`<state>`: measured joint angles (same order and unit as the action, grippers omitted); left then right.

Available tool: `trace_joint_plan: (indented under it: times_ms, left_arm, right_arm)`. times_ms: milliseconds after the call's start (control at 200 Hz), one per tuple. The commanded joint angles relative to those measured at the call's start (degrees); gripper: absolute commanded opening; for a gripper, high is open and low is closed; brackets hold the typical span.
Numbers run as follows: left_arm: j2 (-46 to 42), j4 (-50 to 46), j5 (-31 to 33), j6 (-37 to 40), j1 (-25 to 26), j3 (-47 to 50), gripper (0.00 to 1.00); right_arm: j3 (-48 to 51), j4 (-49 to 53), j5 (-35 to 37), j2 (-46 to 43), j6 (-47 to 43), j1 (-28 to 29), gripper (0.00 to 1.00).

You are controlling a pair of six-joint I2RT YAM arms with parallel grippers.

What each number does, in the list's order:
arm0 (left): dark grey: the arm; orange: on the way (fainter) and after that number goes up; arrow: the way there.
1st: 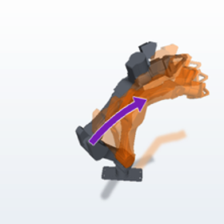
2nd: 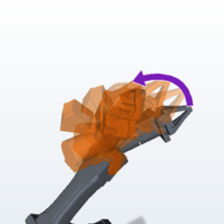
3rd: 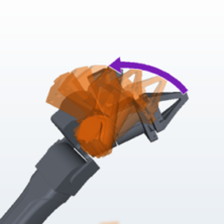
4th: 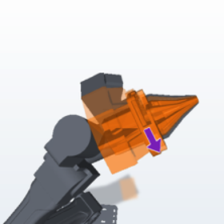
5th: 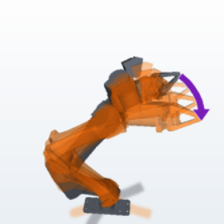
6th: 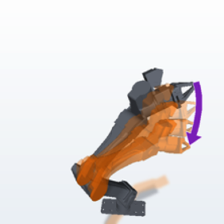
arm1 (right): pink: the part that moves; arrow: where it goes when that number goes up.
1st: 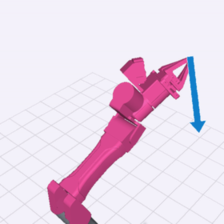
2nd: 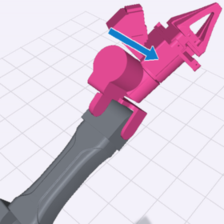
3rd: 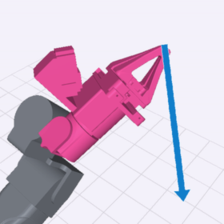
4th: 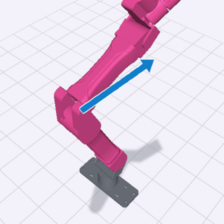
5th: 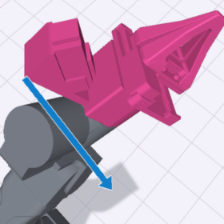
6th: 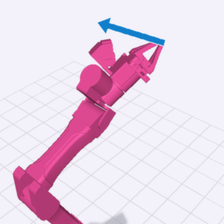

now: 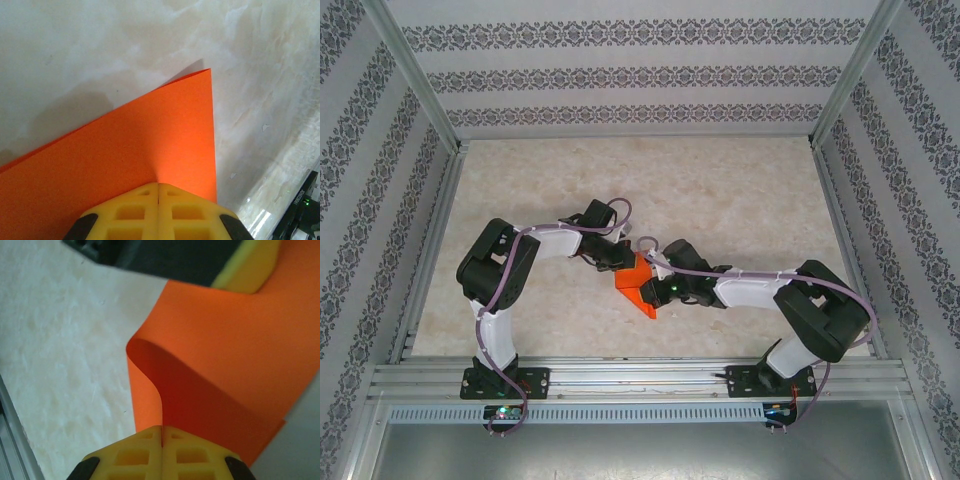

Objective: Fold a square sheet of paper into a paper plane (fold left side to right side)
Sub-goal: Third fold the triangle at the center of the table.

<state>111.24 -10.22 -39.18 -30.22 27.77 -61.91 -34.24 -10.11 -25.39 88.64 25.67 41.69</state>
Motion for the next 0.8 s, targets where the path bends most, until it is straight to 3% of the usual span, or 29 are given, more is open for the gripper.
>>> trace_joint_plan:
  times_ms: [0, 794]
  left_arm:
    - [2.2, -4.2, 2.3, 1.9, 1.1, -0.6, 0.00]
    - [2.4, -5.5, 2.9, 2.1, 1.3, -1.4, 0.00]
  right_arm:
    - [0.3, -0.4, -0.7, 0.8, 1.6, -1.3, 0.00]
    - [-0.9, 1.7, 2.6, 2.8, 1.8, -3.2, 0.00]
